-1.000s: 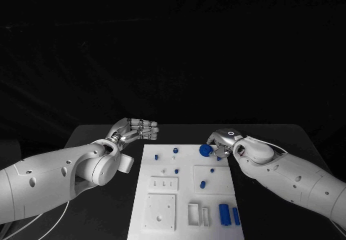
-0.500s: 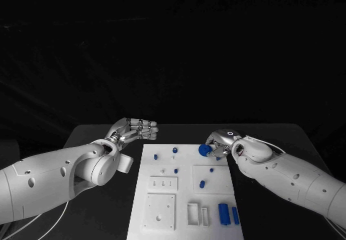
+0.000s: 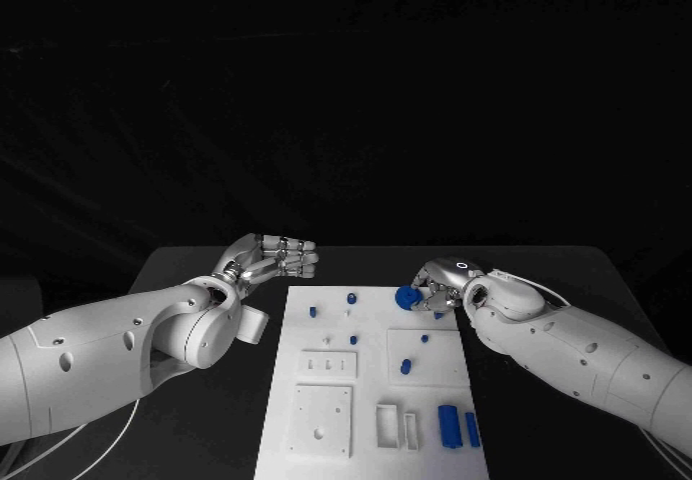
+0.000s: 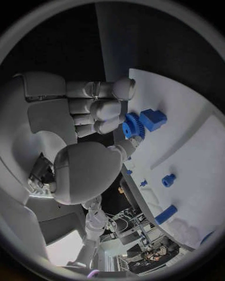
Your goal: Assemble the parts on the task board
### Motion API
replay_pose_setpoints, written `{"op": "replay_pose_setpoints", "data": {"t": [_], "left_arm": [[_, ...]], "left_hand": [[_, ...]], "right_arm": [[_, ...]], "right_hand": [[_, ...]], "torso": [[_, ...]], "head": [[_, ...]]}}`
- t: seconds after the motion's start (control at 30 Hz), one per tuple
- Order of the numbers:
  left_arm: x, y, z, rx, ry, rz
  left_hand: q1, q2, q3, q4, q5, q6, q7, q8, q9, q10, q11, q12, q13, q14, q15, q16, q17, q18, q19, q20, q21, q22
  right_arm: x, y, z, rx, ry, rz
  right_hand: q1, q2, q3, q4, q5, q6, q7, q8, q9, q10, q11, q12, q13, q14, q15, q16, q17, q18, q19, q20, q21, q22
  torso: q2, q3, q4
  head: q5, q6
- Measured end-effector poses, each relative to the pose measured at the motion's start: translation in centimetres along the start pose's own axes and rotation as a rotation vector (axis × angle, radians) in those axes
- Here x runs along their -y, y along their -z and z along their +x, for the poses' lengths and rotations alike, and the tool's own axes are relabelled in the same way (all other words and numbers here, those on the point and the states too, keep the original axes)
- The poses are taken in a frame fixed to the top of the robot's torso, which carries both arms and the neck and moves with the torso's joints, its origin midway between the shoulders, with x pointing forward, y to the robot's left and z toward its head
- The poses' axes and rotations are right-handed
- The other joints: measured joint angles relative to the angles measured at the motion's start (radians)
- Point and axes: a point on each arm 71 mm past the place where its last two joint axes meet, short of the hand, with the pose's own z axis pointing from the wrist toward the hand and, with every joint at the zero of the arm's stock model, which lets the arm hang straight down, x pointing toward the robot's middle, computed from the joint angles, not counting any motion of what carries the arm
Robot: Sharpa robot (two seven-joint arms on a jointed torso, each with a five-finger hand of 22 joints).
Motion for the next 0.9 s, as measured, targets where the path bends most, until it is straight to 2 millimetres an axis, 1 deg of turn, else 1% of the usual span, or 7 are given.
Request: {"op": "replay_pose_setpoints", "data": {"t": [0.2,0.27,0.43,0.53,0.57,0.63,0.9], "left_arm": [[0.0,0.0,0.01,-0.001,0.0,0.0],[-0.01,0.0,-0.01,0.0,0.0,-0.001],[-0.01,0.01,-0.01,-0.001,0.0,-0.001],[-0.01,0.01,-0.01,-0.001,0.0,-0.001],[-0.01,0.01,-0.01,-0.001,0.0,-0.002],[-0.01,0.02,-0.01,-0.001,0.0,-0.002],[-0.01,0.02,-0.01,-0.002,0.0,-0.002]], "left_hand": [[0.0,0.0,0.0,0.0,0.0,0.0,0.0,0.0,0.0,0.0,0.0,0.0,0.0,0.0,0.0,0.0,0.0,0.0,0.0,0.0,0.0,0.0],[0.0,0.0,0.0,0.0,0.0,0.0,0.0,0.0,0.0,0.0,0.0,0.0,0.0,0.0,0.0,0.0,0.0,0.0,0.0,0.0,0.0,0.0],[0.0,0.0,0.0,0.0,0.0,0.0,0.0,0.0,0.0,0.0,0.0,0.0,0.0,0.0,0.0,0.0,0.0,0.0,0.0,0.0,0.0,0.0],[0.0,0.0,0.0,0.0,0.0,0.0,0.0,0.0,0.0,0.0,0.0,0.0,0.0,0.0,0.0,0.0,0.0,0.0,0.0,0.0,0.0,0.0],[0.0,0.0,0.0,0.0,0.0,0.0,0.0,0.0,0.0,0.0,0.0,0.0,0.0,0.0,0.0,0.0,0.0,0.0,0.0,0.0,0.0,0.0],[0.0,0.0,0.0,0.0,0.0,0.0,0.0,0.0,0.0,0.0,0.0,0.0,0.0,0.0,0.0,0.0,0.0,0.0,0.0,0.0,0.0,0.0],[0.0,0.0,-0.003,-0.003,0.0,0.0,0.0,0.0,0.0,0.0,0.0,0.0,0.0,0.0,0.0,0.0,0.0,0.0,0.0,0.0,0.0,0.0]], "right_arm": [[-0.01,-0.08,0.02,-0.001,-0.008,0.002],[-0.03,-0.09,0.03,-0.001,-0.009,0.002],[-0.19,-0.06,0.11,-0.002,-0.016,0.0],[-0.35,-0.03,0.17,-0.004,-0.024,-0.003],[-0.39,-0.03,0.17,-0.004,-0.026,-0.004],[-0.45,-0.03,0.15,-0.004,-0.032,-0.005],[-0.64,-0.07,0.11,-0.003,-0.049,-0.003]], "right_hand": [[-0.001,0.0,-0.004,0.004,0.0,0.0,0.0,0.0,0.0,0.0,0.0,0.0,0.0,0.0,0.0,0.002,0.001,0.0,0.0,0.0,-0.006,0.005],[-0.008,-0.006,-0.01,0.01,0.008,0.0,0.0,-0.001,0.001,0.0,0.0,0.0,0.0,0.0,0.0,0.002,0.001,0.0,0.0,0.0,-0.006,0.008],[-0.008,-0.006,-0.028,0.028,0.024,0.0,0.0,-0.001,0.002,0.0,0.0,0.0,0.0,0.0,0.0,0.002,0.003,0.0,0.0,0.0,-0.018,0.024],[-0.008,-0.006,-0.042,0.038,0.029,-0.003,0.003,-0.001,0.003,0.0,0.0,0.0,0.001,0.002,0.002,0.008,0.007,0.0,0.0,0.0,-0.024,0.037],[-0.008,-0.006,-0.045,0.04,0.031,-0.003,0.003,-0.001,0.003,0.004,0.004,0.0,0.001,0.002,0.002,0.008,0.008,0.0,0.0,0.0,-0.025,0.041],[-0.012,-0.001,-0.045,0.04,0.031,-0.003,0.003,-0.001,0.003,0.004,0.004,0.0,0.001,0.002,0.002,0.008,0.008,0.0,0.0,0.0,-0.025,0.044],[-0.012,-0.002,-0.045,0.04,0.035,-0.003,0.003,-0.001,0.003,0.004,0.004,0.005,0.005,0.002,0.002,0.012,0.013,0.0,0.0,0.0,-0.025,0.062]], "torso": [[0.0,0.0005,0.0002],[-0.001,0.0007,-0.0004],[-0.001,0.0012,-0.0009],[-0.002,0.0017,-0.0011],[-0.002,0.0019,-0.0011],[-0.002,0.0019,-0.0015],[-0.002,0.0025,-0.0015]], "head": [[0.003,-0.004],[0.003,-0.005],[0.005,-0.006],[0.005,-0.005],[0.005,-0.005],[0.006,-0.005],[0.005,-0.003]]}}
